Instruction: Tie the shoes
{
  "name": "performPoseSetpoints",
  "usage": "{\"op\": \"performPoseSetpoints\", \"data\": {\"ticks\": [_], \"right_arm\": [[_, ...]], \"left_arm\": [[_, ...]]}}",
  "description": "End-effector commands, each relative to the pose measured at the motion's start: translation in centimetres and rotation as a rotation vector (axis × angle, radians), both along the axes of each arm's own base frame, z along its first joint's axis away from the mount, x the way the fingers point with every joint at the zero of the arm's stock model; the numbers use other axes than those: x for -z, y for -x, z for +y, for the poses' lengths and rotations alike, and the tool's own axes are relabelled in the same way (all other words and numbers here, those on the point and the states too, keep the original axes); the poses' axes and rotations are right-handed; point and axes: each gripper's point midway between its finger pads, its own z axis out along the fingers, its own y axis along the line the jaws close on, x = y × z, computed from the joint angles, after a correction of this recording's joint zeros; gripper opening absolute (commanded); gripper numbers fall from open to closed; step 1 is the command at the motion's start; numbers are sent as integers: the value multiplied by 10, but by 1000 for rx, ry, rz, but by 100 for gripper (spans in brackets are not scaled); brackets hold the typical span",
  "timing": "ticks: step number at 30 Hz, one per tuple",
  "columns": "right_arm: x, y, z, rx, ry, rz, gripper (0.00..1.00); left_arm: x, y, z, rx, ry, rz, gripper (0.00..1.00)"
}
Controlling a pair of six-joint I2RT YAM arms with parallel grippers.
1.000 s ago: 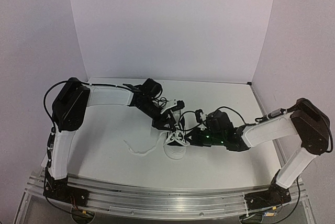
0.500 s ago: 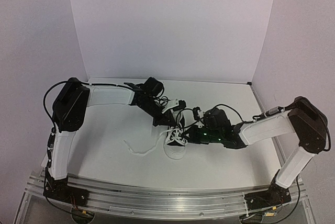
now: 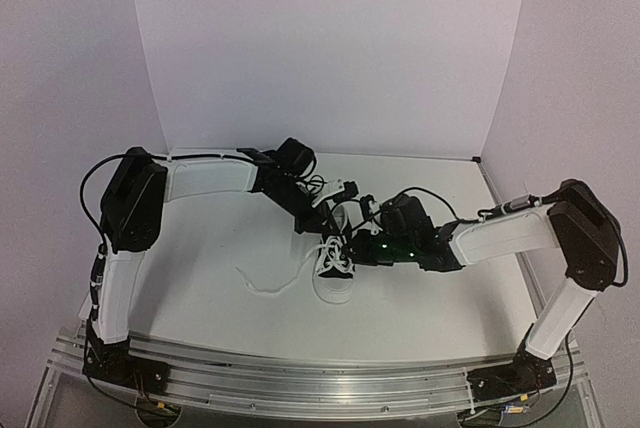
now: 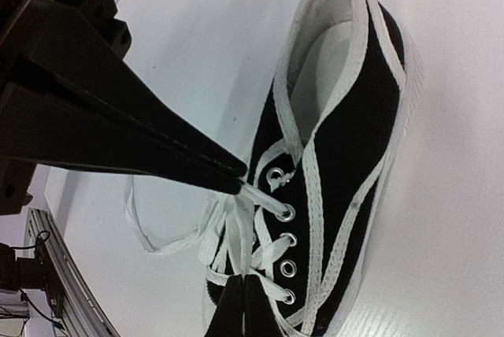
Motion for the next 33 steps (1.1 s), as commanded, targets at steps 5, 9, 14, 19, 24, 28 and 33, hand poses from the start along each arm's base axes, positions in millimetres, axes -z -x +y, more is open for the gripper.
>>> {"op": "performPoseSetpoints", "data": {"ticks": [5,9,14,19,24,28,33], "right_arm": [[18,-18,17,111,-66,143,0],[24,-27,18,196,-126,158,0],[5,-42,19,241,-178,90,0],[9,-52,12,332,-197,88,0],[7,-63,12,380,-228,57,0],[22,-67,10,407,-216,54,0],[42,-65,1,430,-194,47,0]], "left_arm": [[-30,-2,1,-84,41,95,0],[-19,-2,6,-110,28,127,0],[-16,1,7,-107,22,150,0],[-18,3,5,-110,33,183,0],[-16,8,6,-116,29,220,0],[0,15,10,-137,9,293,0],[14,14,12,-145,4,357,0]]}}
